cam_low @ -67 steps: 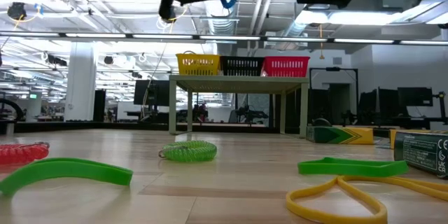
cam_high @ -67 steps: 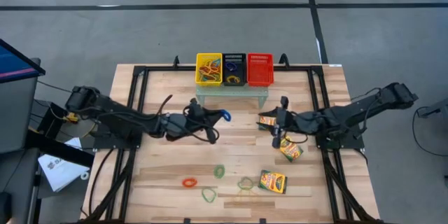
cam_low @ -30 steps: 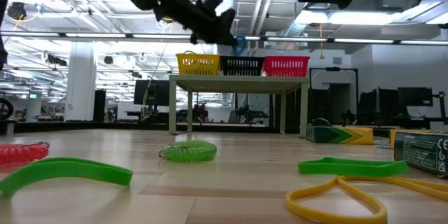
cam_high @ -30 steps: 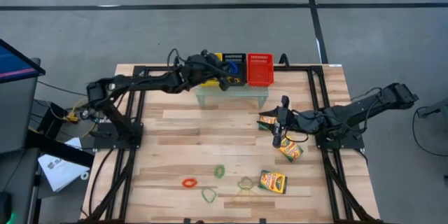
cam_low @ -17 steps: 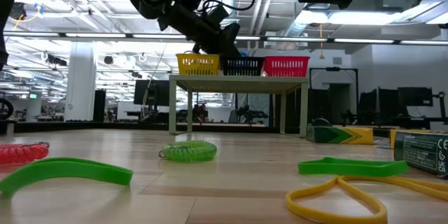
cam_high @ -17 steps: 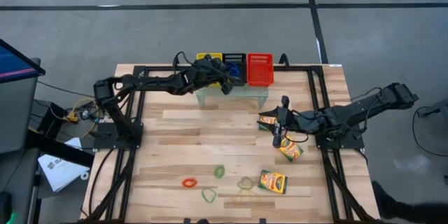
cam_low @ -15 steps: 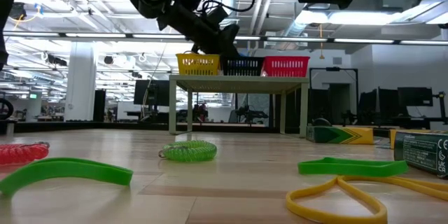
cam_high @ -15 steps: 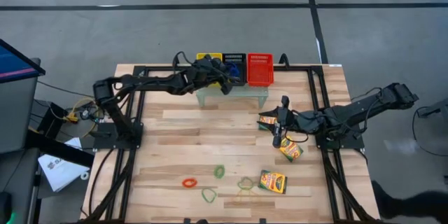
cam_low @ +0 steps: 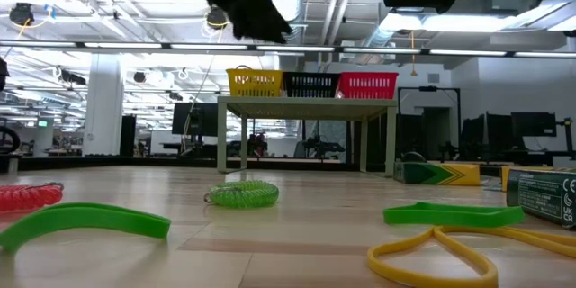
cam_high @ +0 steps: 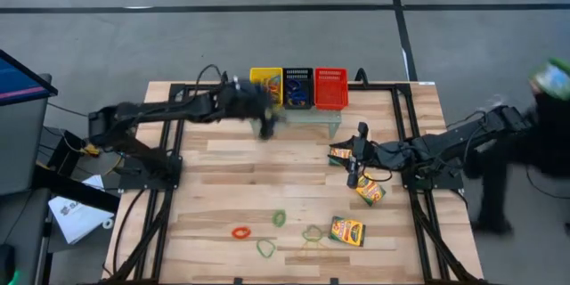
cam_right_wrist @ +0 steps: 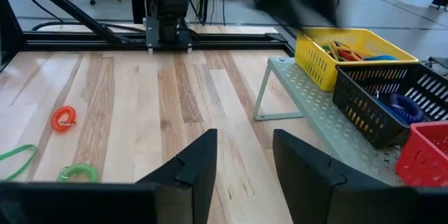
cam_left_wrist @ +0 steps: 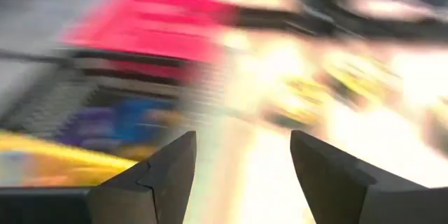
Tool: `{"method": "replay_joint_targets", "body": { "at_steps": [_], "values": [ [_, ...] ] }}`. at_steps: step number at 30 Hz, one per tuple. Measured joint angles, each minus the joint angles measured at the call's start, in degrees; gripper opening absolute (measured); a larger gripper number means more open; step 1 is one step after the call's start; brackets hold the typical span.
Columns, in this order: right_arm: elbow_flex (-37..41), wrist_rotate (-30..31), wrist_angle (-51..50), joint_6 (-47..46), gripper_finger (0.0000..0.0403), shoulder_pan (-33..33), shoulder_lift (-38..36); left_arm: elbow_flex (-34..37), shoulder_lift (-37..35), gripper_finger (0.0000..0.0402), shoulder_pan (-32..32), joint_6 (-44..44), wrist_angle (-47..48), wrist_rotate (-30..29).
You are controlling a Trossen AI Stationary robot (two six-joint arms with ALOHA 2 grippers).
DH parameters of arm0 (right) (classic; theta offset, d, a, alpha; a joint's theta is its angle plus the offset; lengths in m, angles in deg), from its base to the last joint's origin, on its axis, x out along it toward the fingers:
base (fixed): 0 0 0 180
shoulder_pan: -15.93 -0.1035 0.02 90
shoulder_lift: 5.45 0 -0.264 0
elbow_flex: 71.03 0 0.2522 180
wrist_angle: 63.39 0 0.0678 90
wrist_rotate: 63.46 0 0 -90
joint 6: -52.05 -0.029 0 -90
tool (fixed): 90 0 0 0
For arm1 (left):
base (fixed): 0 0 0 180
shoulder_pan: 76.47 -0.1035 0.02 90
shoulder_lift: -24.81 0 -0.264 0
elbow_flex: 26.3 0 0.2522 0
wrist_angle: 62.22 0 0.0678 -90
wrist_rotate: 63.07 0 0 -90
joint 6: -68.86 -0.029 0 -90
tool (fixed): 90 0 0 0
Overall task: Pick & Place Office Desk Supplies
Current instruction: Put the orange spring keychain into the black bin on the shelf
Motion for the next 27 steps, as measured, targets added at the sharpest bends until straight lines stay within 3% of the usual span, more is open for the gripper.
{"method": "replay_joint_targets", "body": {
  "at_steps": [5, 8, 14, 17, 22, 27],
  "values": [
    [0.0, -0.09, -0.21, 0.0, 0.0136, -0.08, -0.02, 0.05, -3.6, 0.0215, 16.09, 1.73, 13.87, 0.53],
    [0.0, -0.09, -0.24, -0.02, 0.0137, -0.08, -0.02, 0.13, -3.39, 0.0215, 27.73, 7.85, 17.88, -4.11],
    [0.0, -0.69, -0.25, -0.02, 0.0136, -0.08, -0.02, 5.34, 0.04, 0.0219, 47.11, 25.45, 13.76, -16.38],
    [0.0, -1.46, -0.17, -0.02, 0.0137, -0.08, -0.02, 8.67, 1.95, 0.0218, 52.78, 36.83, 11.94, -20.71],
    [0.0, -1.51, -0.17, -0.02, 0.0136, 0.43, -0.02, 12.76, 6.23, 0.0218, 57.84, 50.58, 11.43, -20.89],
    [0.0, -1.51, -0.17, -0.02, 0.0136, 0.45, -0.02, 16.13, 10.4, 0.0218, 59.44, 53.62, 9.41, -21.23]
  ]
}}
